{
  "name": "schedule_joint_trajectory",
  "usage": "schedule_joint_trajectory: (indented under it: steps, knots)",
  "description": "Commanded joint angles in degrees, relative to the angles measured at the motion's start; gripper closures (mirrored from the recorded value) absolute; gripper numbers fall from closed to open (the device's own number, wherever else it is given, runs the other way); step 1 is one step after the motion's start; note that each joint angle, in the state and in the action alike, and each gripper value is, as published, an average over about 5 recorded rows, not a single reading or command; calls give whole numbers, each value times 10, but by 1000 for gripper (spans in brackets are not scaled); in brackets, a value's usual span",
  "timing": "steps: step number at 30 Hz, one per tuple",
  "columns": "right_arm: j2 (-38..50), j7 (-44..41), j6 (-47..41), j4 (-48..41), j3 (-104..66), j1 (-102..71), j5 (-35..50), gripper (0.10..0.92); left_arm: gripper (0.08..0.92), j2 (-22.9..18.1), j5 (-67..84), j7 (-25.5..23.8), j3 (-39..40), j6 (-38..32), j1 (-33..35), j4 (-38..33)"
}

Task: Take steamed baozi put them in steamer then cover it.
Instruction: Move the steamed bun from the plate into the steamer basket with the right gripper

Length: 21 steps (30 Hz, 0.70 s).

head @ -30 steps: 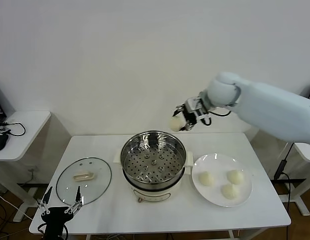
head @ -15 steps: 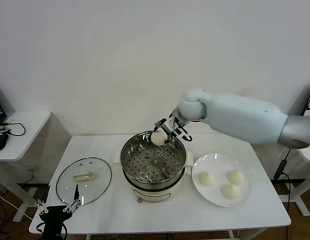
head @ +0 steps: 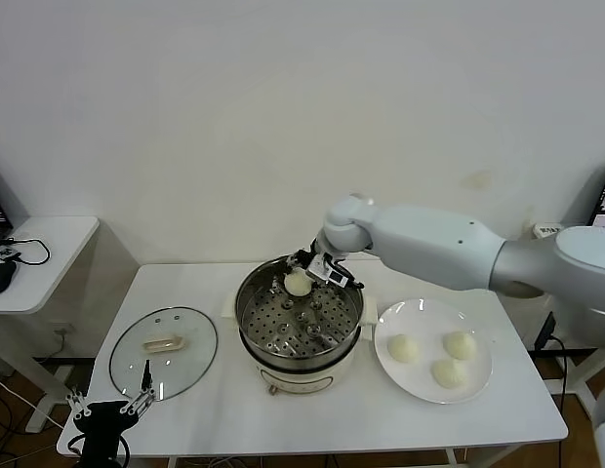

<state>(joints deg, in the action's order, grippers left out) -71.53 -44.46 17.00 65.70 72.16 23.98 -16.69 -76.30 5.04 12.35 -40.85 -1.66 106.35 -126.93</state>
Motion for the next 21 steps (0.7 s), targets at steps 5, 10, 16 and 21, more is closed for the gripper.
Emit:
schedule_joint_trajectory:
  steps: [5, 10, 16, 21]
  knots:
    - [-25, 20, 54, -49, -7, -15, -57, 329, 177, 0, -1, -1, 1, 0, -1, 1]
    - [-10, -4, 32, -21, -1, 7, 16, 218, 177, -1, -2, -2, 5, 0, -3, 0]
    - [40, -63, -63, 61, 5, 78, 154, 203, 177, 0, -3, -2, 7, 1, -3, -2]
    - [120, -103, -174, 149, 8, 139, 235, 202, 177, 4, -3, -3, 11, 1, -2, -6]
